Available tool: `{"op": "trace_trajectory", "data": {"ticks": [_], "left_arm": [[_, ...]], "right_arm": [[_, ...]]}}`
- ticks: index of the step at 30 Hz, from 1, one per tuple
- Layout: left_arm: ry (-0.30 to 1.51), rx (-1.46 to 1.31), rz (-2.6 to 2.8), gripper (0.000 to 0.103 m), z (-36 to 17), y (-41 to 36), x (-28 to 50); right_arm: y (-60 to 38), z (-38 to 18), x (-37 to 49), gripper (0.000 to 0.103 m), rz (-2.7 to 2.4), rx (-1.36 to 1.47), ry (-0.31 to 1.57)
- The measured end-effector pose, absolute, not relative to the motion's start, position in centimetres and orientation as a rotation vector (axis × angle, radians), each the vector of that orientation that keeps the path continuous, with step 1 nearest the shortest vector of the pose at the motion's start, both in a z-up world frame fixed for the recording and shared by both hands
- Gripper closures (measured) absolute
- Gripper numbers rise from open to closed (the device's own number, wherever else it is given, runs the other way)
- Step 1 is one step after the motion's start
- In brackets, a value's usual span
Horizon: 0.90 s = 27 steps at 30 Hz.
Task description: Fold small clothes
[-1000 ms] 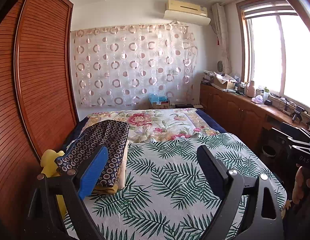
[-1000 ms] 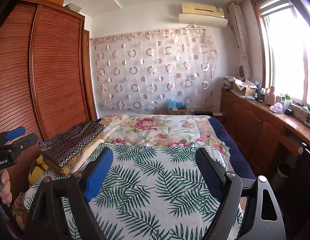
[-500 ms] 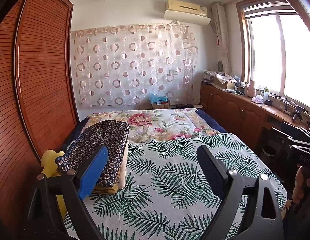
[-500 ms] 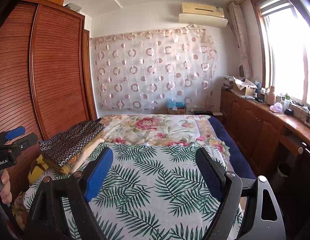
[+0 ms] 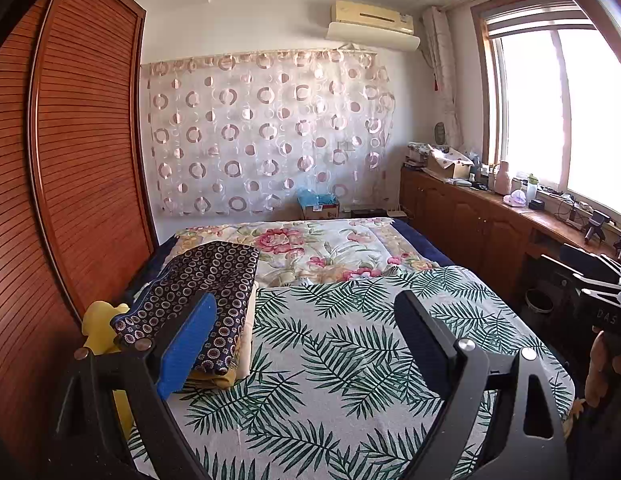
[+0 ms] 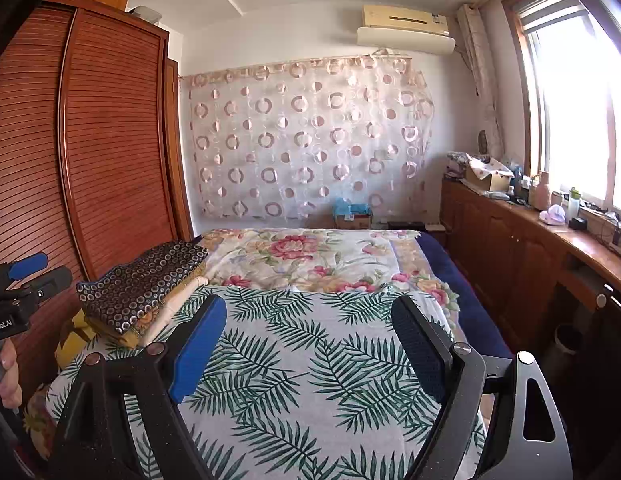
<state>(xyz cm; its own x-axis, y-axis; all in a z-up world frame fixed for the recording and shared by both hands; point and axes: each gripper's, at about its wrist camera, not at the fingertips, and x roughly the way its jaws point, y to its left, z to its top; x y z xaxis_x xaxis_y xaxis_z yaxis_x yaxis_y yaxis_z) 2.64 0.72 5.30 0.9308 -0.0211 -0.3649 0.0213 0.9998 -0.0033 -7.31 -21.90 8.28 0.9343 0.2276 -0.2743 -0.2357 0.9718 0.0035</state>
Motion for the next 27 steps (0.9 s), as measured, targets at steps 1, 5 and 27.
{"op": "trace_trajectory", "data": {"ticks": [1, 5, 27], "left_arm": [[0.373, 0.001, -0.022, 0.012, 5.30, 0.73, 2.64], [0.373, 0.000, -0.022, 0.012, 5.25, 0.74, 2.65], [0.371, 0.002, -0.022, 0.012, 5.20, 0.82, 2.62]], "right_arm": [[-21.90, 8.22, -7.32, 0.017, 0.237, -0.029, 0.277], [-21.86, 8.18, -7.32, 0.017, 0.236, -0.030, 0.277], [-22.12, 8.22, -7.26, 0.017, 0.240, -0.027, 0.278]]}}
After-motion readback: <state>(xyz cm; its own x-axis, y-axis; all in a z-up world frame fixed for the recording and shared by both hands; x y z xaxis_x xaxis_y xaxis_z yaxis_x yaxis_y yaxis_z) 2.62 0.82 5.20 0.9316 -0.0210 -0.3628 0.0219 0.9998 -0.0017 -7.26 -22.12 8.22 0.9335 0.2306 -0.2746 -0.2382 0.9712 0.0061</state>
